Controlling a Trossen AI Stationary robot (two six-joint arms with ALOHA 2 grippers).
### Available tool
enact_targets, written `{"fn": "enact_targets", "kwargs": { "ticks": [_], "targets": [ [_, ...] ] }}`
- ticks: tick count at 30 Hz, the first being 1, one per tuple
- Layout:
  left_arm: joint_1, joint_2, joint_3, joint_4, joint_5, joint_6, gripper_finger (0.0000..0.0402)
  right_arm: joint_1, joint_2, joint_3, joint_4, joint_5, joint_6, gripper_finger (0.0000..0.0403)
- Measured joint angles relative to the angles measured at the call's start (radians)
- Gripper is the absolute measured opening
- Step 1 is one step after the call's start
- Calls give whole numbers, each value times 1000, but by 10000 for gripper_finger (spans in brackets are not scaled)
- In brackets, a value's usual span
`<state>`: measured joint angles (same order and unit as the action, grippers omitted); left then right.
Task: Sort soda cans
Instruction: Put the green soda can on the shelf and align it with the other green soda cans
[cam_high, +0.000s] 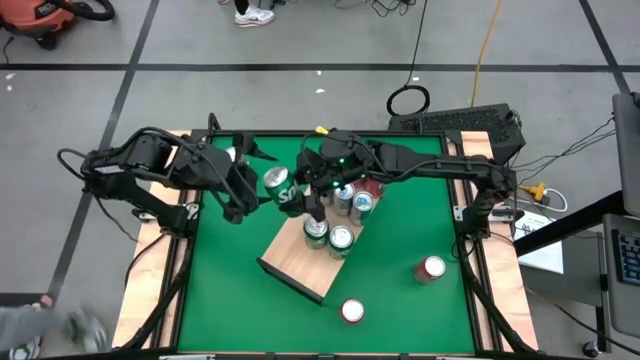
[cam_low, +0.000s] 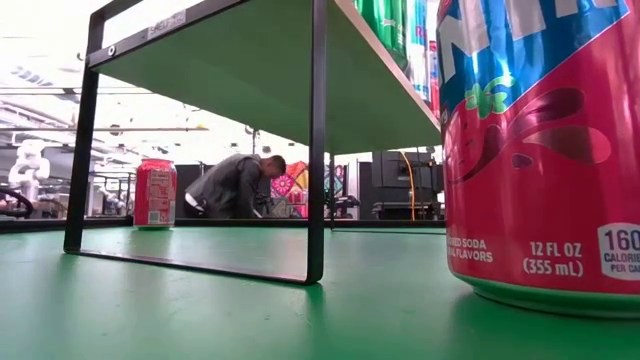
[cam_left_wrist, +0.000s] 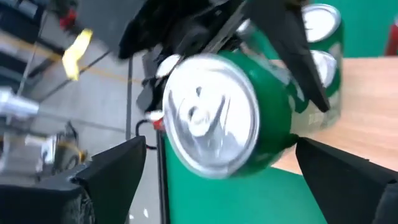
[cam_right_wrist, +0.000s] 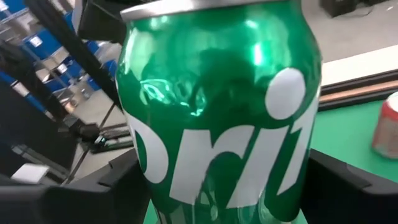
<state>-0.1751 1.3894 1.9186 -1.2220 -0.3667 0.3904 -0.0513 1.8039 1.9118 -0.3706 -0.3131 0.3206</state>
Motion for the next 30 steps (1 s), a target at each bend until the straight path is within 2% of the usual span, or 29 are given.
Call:
{"fn": "enact_targets", "kwargs": {
  "ticks": [4,9,15,18,20,23,26,30],
  "targets": [
    [0,-26,0,-59,-35,-150,399,1,-22,0,3,42,-8,303],
    [0,-55,0,-126,-29,-340,399,2,-47,0,-7,102,-23,303],
    [0,-99,0,-22,-21,-544,399,3,-74,2,-18,189,-30,303],
    [0,-112,0,45,-24,-566,399,8,-76,2,-3,199,-40,303],
    [0,-113,0,54,-63,-587,400,14,-79,2,-3,213,-40,303],
    [2,-112,0,65,-81,-743,400,23,-79,2,-4,212,-43,304],
    [6,-110,0,66,-43,-830,400,27,-79,2,-8,213,-45,304],
    [6,-109,-1,146,43,-825,400,27,-79,2,-7,234,-45,305]
  ]
}}
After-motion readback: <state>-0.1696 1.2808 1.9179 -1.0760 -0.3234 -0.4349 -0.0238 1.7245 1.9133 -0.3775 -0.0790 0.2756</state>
